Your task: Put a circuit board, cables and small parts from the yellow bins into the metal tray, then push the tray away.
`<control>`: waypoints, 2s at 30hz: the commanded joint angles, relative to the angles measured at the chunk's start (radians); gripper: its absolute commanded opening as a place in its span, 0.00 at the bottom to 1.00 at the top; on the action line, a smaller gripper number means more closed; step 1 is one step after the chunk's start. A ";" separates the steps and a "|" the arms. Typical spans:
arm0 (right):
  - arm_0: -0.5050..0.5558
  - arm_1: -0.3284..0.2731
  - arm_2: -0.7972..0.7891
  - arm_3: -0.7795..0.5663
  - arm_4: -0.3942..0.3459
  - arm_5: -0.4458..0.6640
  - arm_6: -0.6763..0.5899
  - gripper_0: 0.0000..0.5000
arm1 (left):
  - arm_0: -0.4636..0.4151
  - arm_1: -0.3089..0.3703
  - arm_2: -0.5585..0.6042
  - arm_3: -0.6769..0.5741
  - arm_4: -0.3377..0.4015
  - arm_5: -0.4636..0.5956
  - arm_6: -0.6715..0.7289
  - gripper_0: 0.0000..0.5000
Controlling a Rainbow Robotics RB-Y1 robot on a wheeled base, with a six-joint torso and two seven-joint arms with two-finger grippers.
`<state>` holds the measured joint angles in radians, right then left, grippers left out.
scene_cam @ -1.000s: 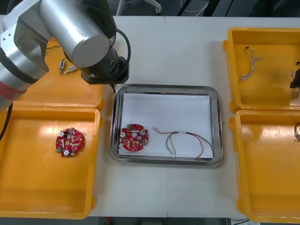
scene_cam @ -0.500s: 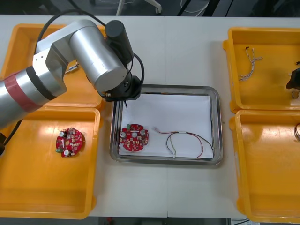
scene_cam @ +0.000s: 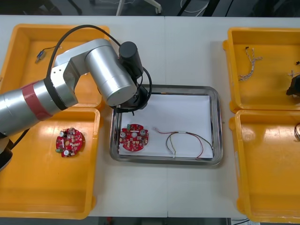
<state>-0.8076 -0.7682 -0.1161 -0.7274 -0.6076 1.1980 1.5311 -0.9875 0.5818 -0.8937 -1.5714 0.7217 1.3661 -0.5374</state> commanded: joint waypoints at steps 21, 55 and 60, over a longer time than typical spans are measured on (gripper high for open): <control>0.018 0.006 0.006 -0.014 -0.055 -0.034 -0.023 0.00 | 0.003 -0.028 -0.039 -0.015 -0.053 -0.036 0.162 1.00; -0.234 0.035 0.056 -0.015 0.040 0.288 -0.109 0.00 | 0.001 0.181 0.489 -0.130 0.182 0.404 -0.087 1.00; -0.245 0.070 0.047 -0.015 0.057 0.316 -0.135 0.00 | 0.001 0.205 0.544 -0.056 0.182 0.404 -0.190 1.00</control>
<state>-0.9986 -0.7268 -0.0661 -0.7280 -0.5670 1.4994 1.4490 -0.9874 0.7377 -0.3974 -1.6580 0.8954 1.7622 -0.6245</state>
